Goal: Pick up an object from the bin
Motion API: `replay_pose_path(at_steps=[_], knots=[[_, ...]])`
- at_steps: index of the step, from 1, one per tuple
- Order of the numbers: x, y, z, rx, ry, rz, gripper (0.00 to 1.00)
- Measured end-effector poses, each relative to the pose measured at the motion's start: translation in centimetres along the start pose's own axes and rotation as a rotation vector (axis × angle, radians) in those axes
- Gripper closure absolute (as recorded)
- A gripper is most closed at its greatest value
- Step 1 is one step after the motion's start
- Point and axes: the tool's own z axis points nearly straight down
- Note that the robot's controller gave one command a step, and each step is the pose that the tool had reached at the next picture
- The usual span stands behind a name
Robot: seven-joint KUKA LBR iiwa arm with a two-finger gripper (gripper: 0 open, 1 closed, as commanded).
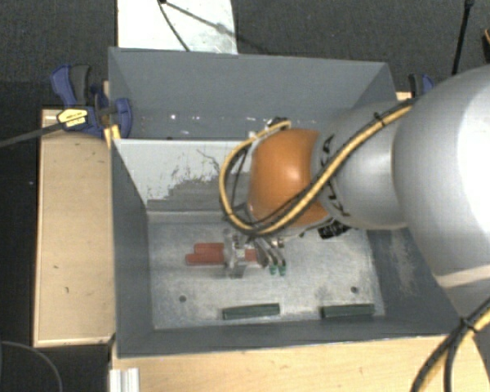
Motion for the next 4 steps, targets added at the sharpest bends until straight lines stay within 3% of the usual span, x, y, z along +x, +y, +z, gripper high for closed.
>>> replay_pose_path(at_steps=[1,2,3,4], knots=[[0.2,-0.1,0.3,0.002,0.007,0.003,0.00],[0.2,0.0,0.2,0.001,0.005,0.005,1.00],[-4.9,1.8,-7.9,0.002,0.002,-0.216,1.00],[-4.8,1.7,-7.7,0.002,0.007,-0.212,0.00]])
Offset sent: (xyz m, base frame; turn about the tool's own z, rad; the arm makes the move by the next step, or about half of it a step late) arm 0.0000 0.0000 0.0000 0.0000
